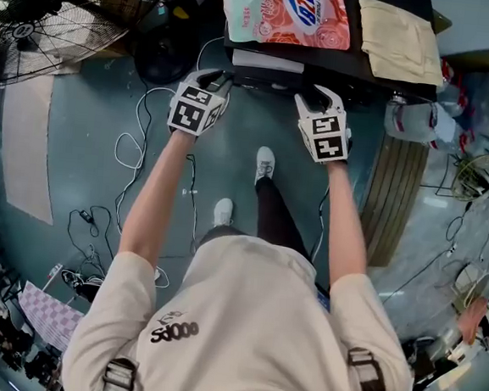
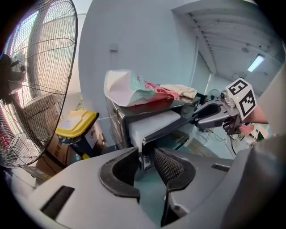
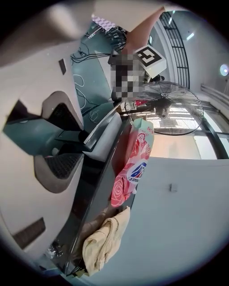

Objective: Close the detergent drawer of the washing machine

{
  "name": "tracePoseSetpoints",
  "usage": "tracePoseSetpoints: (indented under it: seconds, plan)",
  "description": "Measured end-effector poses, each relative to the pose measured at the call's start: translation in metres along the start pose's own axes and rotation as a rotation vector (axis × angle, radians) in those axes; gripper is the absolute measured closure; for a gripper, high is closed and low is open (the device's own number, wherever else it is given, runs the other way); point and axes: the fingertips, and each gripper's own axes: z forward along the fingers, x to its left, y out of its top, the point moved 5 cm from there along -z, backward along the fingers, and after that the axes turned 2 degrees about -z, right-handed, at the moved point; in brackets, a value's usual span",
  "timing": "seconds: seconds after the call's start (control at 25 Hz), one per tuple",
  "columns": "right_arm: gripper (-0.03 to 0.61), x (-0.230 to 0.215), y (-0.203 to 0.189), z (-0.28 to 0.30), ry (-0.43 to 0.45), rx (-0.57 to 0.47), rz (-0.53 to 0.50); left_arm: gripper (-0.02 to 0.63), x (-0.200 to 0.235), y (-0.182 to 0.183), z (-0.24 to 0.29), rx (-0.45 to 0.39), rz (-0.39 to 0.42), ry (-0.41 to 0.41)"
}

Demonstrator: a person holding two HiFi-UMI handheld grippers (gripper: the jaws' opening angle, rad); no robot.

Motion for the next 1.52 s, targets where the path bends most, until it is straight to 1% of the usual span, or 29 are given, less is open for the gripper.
tracePoseSetpoints:
  seconds: [0.32, 0.44, 0.76, 1.16, 1.36, 1.52]
  plan:
    - [0.439, -0.005, 0.006, 0.009, 0.014, -0.014, 0.029, 0.497, 0.006, 0.006, 0.006, -0.026, -0.012, 0.024]
    - [0.439, -0.006, 0.005, 0.01, 0.024, -0.022, 0.047, 0.495, 0.007, 0.007, 0.006, -0.033, -0.014, 0.02]
    - [0.417, -0.009, 0.004, 0.011, 0.027, -0.045, 0.086, 0.495, 0.007, 0.006, 0.007, -0.04, -0.022, 0.025]
    - [0.416, -0.009, 0.003, 0.011, -0.01, -0.066, 0.132, 0.503, 0.006, 0.006, 0.006, -0.057, -0.041, 0.038]
    - [0.417, -0.018, 0.009, 0.017, -0.047, -0.07, 0.211, 0.522, 0.012, 0.014, 0.013, -0.084, -0.093, 0.071]
    - [0.417, -0.022, 0.012, 0.024, -0.062, -0.069, 0.266, 0.52, 0.02, 0.02, 0.019, -0.079, -0.097, 0.072]
